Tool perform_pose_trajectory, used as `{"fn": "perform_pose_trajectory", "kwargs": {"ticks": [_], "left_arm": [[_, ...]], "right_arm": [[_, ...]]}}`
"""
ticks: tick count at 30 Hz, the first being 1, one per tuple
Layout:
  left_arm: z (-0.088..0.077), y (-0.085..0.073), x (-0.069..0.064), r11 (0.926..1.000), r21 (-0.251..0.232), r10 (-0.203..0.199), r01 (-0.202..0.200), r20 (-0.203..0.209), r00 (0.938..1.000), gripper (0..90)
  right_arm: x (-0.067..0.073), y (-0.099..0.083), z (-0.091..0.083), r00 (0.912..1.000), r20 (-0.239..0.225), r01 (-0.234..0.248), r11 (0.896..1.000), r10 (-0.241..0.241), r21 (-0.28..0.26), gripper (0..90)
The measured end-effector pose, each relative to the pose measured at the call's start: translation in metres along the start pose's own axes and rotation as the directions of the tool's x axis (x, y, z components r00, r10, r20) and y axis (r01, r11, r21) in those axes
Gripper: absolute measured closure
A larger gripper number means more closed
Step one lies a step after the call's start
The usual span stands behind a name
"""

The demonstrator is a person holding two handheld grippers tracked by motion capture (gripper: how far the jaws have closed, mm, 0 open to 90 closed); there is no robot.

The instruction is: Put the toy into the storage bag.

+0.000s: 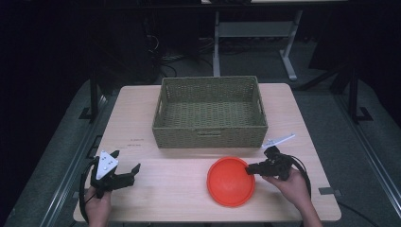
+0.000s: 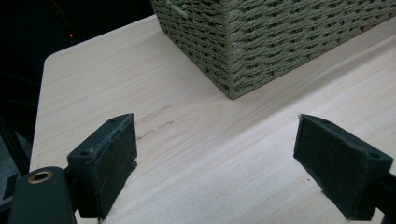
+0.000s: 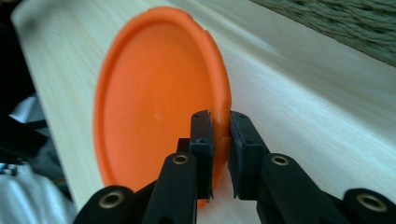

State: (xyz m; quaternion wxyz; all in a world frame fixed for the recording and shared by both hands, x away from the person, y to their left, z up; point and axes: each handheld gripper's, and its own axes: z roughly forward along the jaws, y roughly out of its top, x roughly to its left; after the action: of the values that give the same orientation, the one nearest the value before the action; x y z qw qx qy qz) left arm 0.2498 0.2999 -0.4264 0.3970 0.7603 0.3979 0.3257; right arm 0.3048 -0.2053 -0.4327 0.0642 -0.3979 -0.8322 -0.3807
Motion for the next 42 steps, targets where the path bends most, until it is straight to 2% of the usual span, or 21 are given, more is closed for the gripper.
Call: {"fn": "perform_pose_trajectory", "kwargs": {"ticks": [5, 13, 15, 17, 21, 29, 37, 42], "left_arm": [[0.0, 0.0, 0.001, 1.0, 0.004, -0.001, 0.001, -0.004, 1.0, 12.8], [-0.001, 0.0, 0.001, 1.0, 0.003, -0.003, 0.003, -0.007, 1.0, 12.8], [-0.001, 0.0, 0.0, 1.0, 0.0, -0.001, 0.001, -0.007, 1.0, 12.8], [0.0, -0.001, 0.001, 1.0, 0.003, -0.003, 0.003, -0.006, 1.0, 12.8], [0.0, 0.0, 0.002, 1.0, 0.002, -0.006, 0.006, -0.01, 0.9999, 12.8], [-0.001, -0.001, 0.001, 1.0, 0.002, -0.003, 0.003, -0.01, 0.9999, 12.8], [0.0, -0.001, 0.0, 1.0, 0.006, -0.004, 0.005, -0.008, 1.0, 12.8], [0.0, 0.0, -0.001, 1.0, 0.001, -0.001, 0.001, -0.007, 1.0, 12.8]], "right_arm": [[0.001, 0.002, -0.005, 0.9979, -0.064, -0.013, 1.0, 0.012, -0.015, 81.9], [0.011, 0.009, -0.013, 0.9972, -0.072, 0.018, 1.0, -0.02, -0.024, 82.1], [0.015, 0.011, -0.018, 0.9956, -0.089, 0.026, 0.999, -0.029, -0.038, 82.1], [0.018, 0.012, -0.022, 0.9962, -0.078, 0.037, 0.998, -0.04, -0.045, 82.1], [0.019, 0.014, -0.03, 0.9931, -0.108, 0.039, 0.996, -0.047, -0.075, 82.1], [0.018, 0.017, -0.047, 0.9958, -0.077, 0.042, 0.995, -0.049, -0.095, 82.1], [0.013, 0.022, -0.057, 0.998, -0.047, 0.037, 0.996, -0.041, -0.083, 82.1], [0.012, 0.026, -0.062, 0.9981, -0.036, 0.046, 0.995, -0.049, -0.093, 82.1]]}}
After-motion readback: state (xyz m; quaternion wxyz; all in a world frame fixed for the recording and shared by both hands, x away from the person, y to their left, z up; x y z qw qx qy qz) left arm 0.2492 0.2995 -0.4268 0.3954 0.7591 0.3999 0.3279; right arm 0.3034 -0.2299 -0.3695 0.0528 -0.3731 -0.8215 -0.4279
